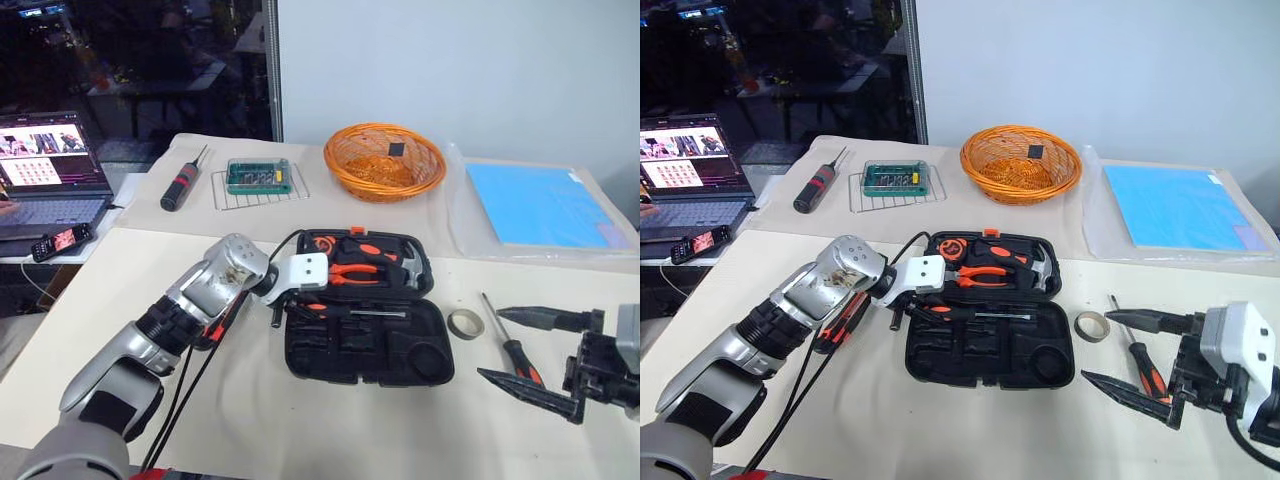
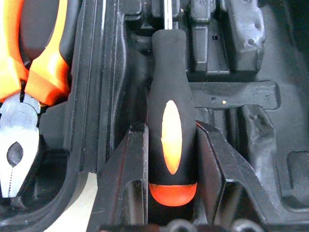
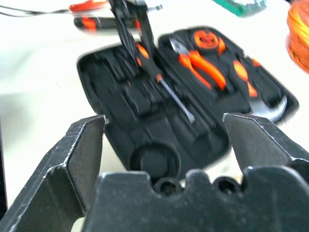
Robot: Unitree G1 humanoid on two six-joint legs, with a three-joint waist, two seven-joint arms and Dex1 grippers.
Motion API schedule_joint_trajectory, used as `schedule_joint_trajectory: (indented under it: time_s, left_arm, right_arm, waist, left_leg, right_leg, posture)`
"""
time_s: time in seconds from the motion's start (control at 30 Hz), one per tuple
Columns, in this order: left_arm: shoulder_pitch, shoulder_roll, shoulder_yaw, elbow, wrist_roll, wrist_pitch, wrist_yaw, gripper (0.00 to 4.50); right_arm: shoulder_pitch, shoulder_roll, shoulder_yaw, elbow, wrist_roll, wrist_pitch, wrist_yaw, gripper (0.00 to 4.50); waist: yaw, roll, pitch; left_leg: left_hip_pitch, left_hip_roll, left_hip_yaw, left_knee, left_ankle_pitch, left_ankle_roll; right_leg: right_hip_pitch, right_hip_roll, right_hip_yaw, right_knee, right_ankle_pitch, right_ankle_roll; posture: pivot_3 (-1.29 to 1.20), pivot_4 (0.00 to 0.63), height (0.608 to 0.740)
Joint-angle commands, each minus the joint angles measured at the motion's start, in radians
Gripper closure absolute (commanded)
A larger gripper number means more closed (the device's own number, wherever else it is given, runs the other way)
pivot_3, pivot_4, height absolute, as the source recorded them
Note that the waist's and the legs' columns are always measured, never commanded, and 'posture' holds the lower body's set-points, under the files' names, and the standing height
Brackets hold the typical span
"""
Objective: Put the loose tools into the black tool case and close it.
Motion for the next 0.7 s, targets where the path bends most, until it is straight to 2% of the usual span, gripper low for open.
schedule_joint_trajectory:
  time_s: [0.03,0.23,0.37,0.43,0.5,0.57,0.6,0.7]
  left_arm:
    - [-0.045,-0.007,0.017,0.051,0.055,-0.02,0.022,3.63]
    - [-0.078,-0.024,0.008,0.122,0.101,-0.09,0.013,3.63]
    - [-0.086,-0.027,-0.013,0.169,0.153,-0.2,0.009,3.63]
    - [-0.083,-0.029,0.032,0.159,0.126,-0.208,0.009,2.62]
    - [-0.071,-0.026,0.078,0.126,0.089,-0.193,0.0,1.94]
    - [-0.041,-0.024,0.177,0.053,-0.021,-0.099,-0.022,1.28]
    - [-0.024,-0.023,0.227,0.012,-0.084,-0.035,-0.034,1.28]
    - [0.051,-0.048,0.371,-0.093,-0.242,0.176,0.009,1.88]
  right_arm:
    - [-0.02,-0.019,-0.014,0.008,0.015,0.014,0.019,0.0]
    - [-0.035,-0.017,0.004,-0.008,0.014,0.026,0.014,0.0]
    - [-0.033,-0.013,-0.001,-0.019,0.014,0.032,0.013,0.0]
    - [-0.028,-0.009,-0.003,-0.028,0.016,0.036,0.011,0.0]
    - [-0.022,-0.002,-0.008,-0.039,0.019,0.041,0.01,0.0]
    - [-0.009,0.01,-0.011,-0.051,0.021,0.042,0.007,0.0]
    - [-0.003,0.018,-0.011,-0.058,0.023,0.043,0.003,0.0]
    - [0.012,0.047,0.004,-0.077,0.02,0.038,-0.02,0.0]
  waist:
    - [0.002,0.0,0.0]
    - [0.002,0.0,0.0]
    - [0.003,0.0,0.0]
    - [0.003,0.0,0.0]
    - [0.003,0.0,0.0]
    - [0.003,0.0,0.0]
    - [0.002,0.0,0.0]
    - [-0.004,0.0,0.0]
  left_leg:
    - [0.0,0.0,0.0,0.0,0.0,0.0]
    - [0.0,0.0,0.0,0.001,0.0,0.0]
    - [-0.001,0.0,0.0,0.003,0.0,0.001]
    - [-0.001,0.0,0.0,0.005,-0.001,0.002]
    - [-0.003,0.001,-0.001,0.008,-0.002,0.003]
    - [-0.005,0.0,-0.001,0.01,-0.002,0.003]
    - [-0.005,0.0,-0.001,0.01,-0.002,0.004]
    - [-0.007,0.0,-0.002,0.013,-0.003,0.005]
  right_leg:
    - [0.0,0.0,0.0,0.0,0.0,0.0]
    - [0.0,0.0,0.0,0.0,0.0,0.0]
    - [0.0,0.0,0.0,0.001,0.0,0.001]
    - [0.0,0.0,0.0,0.002,0.0,0.001]
    - [0.0,-0.001,-0.001,0.003,0.0,0.001]
    - [-0.002,-0.002,-0.001,0.005,0.001,0.001]
    - [-0.002,-0.002,-0.001,0.006,0.001,0.001]
    - [-0.003,-0.005,-0.002,0.009,-0.001,0.005]
  posture:
    - [0.0,0.15,0.74]
    - [0.0,0.15,0.74]
    - [0.0,0.15,0.74]
    - [0.0,0.15,0.74]
    - [0.0,0.15,0.74]
    - [0.0,0.15,0.74]
    - [0.0,0.15,0.74]
    - [0.0,0.15,0.74]
